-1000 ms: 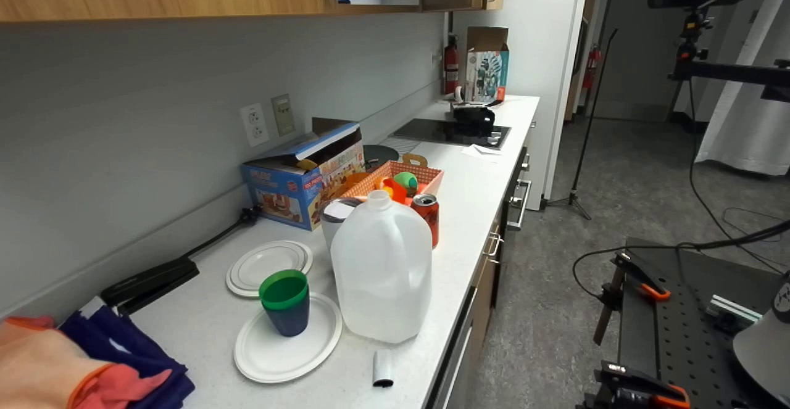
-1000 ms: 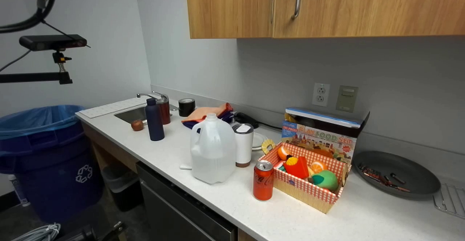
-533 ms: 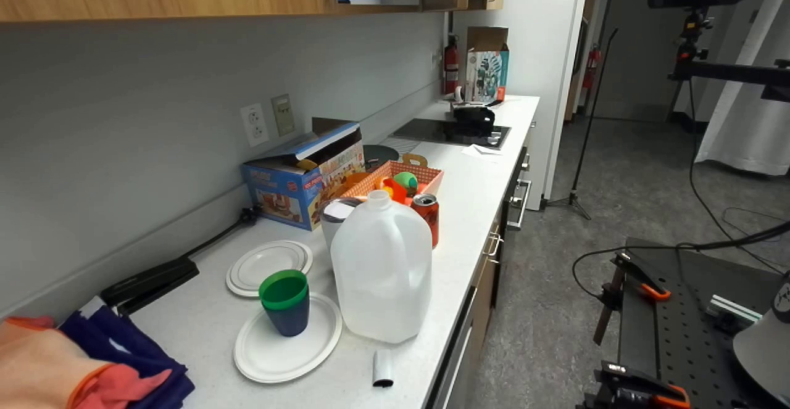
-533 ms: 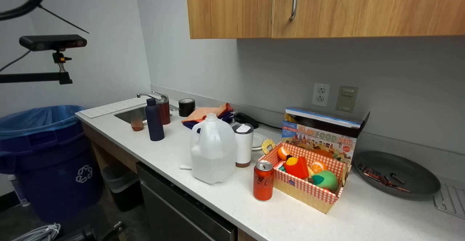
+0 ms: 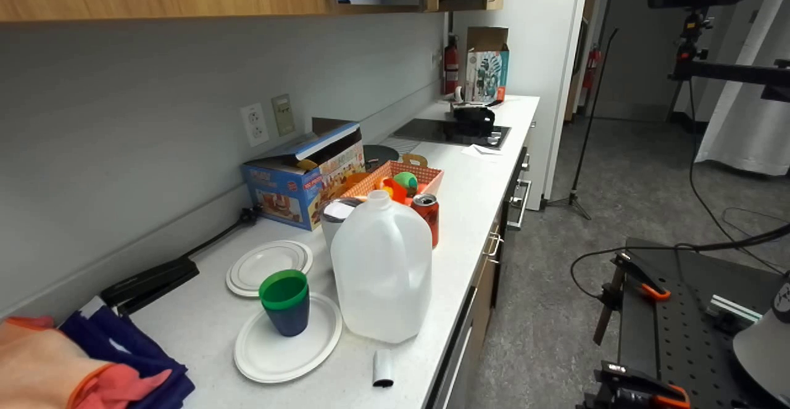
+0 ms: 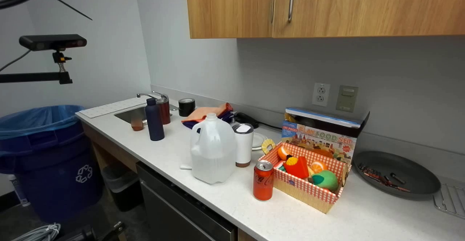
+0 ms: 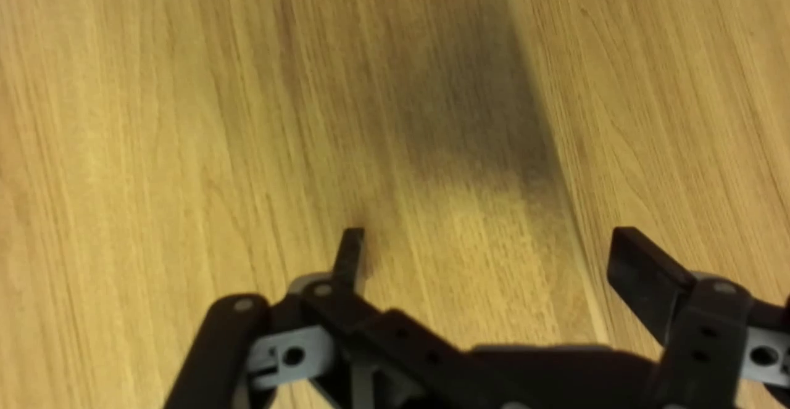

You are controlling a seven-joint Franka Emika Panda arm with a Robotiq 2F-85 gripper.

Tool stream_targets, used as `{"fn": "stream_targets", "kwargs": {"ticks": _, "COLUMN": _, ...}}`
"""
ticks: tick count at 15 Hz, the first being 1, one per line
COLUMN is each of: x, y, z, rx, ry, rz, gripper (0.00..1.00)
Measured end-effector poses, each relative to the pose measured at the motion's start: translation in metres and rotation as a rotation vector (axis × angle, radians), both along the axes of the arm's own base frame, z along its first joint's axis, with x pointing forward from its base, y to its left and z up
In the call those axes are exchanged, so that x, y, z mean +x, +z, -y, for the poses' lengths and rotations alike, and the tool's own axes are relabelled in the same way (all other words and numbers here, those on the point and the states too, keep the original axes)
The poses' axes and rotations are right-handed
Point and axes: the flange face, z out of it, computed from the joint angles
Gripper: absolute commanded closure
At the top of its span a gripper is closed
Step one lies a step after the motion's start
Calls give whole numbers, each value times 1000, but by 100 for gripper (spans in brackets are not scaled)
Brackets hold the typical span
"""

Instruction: Close the top right cabinet door

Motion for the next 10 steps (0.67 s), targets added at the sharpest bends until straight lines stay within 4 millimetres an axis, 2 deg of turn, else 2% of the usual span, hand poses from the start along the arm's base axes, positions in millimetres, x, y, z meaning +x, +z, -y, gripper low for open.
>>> {"fn": "stream_targets", "kwargs": {"ticks": 5, "x": 31, "y": 1, "z": -13, "rx": 1, "ry": 0, "rz": -5, "gripper": 0}}
{"fn": "stream_targets", "kwargs": {"ticks": 10, "x": 51, "y": 4, "z": -15, "rx": -6, "ry": -19, "rz": 0, "gripper": 0}}
